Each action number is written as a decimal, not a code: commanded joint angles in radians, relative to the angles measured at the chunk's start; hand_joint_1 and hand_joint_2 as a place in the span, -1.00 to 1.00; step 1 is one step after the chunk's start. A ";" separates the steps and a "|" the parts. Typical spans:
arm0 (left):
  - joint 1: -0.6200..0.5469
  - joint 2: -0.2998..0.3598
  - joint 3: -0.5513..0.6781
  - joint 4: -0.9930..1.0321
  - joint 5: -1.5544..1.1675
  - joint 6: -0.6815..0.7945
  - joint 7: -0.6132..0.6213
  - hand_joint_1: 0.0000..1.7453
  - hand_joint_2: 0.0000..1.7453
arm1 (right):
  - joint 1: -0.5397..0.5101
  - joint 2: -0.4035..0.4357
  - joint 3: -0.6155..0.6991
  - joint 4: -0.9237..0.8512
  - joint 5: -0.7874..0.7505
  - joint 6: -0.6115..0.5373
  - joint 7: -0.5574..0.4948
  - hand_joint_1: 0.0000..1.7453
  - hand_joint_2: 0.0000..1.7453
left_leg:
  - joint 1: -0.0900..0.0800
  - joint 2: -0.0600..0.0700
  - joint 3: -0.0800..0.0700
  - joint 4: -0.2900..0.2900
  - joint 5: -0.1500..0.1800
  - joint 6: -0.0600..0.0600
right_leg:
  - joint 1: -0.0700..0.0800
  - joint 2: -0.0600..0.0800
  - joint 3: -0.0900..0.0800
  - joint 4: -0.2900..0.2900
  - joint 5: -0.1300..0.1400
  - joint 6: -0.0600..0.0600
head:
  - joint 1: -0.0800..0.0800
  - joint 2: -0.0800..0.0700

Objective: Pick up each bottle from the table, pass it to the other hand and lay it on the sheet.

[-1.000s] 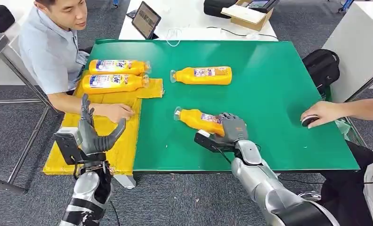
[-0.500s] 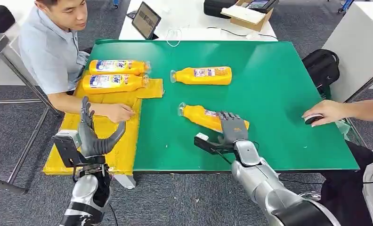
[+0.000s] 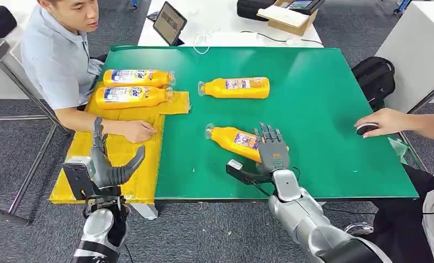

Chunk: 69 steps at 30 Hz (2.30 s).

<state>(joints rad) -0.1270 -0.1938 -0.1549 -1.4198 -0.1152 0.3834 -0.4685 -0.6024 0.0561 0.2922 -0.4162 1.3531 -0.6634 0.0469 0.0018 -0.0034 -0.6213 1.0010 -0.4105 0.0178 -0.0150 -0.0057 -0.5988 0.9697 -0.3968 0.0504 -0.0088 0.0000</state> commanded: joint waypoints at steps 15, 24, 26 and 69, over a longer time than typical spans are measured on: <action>-0.021 0.030 -0.017 0.017 -0.044 -0.048 0.044 -1.00 1.00 | -0.103 -0.029 -0.144 0.102 -0.135 0.240 0.003 -1.00 1.00 | 0.000 -0.002 0.004 0.000 0.000 0.000 | 0.000 -0.002 0.004 0.000 -0.001 -0.001 | 0.000 0.000; -0.045 0.033 -0.019 0.048 -0.044 -0.052 0.043 -1.00 1.00 | -0.119 -0.007 -0.182 0.123 -0.187 0.320 -0.042 -1.00 1.00 | 0.000 0.000 0.004 0.000 -0.001 -0.001 | 0.000 0.000 0.003 0.001 -0.002 -0.002 | 0.000 0.000; -0.048 0.034 -0.021 0.053 -0.043 -0.052 0.043 -1.00 1.00 | -0.110 0.000 -0.199 0.120 -0.211 0.328 -0.068 -0.84 1.00 | 0.000 0.000 0.003 0.000 0.000 -0.001 | 0.000 0.000 0.002 0.000 0.000 -0.001 | 0.000 0.000; 0.057 0.028 -0.115 0.088 0.179 -0.282 0.069 -1.00 1.00 | 0.198 0.109 -0.217 -0.451 -0.957 0.433 -0.715 0.96 1.00 | 0.001 0.004 0.004 -0.001 -0.002 -0.001 | 0.001 0.003 0.002 0.000 -0.001 -0.004 | 0.000 0.000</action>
<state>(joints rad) -0.1219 -0.1804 -0.1854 -1.4054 -0.0064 0.2375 -0.4508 -0.5162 0.1320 0.0164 -0.5800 0.5057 -0.2098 -0.6421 0.0026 0.0008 -0.6218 1.0008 -0.4108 0.0176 -0.0140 -0.0020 -0.6010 0.9698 -0.3957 0.0479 -0.0084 0.0000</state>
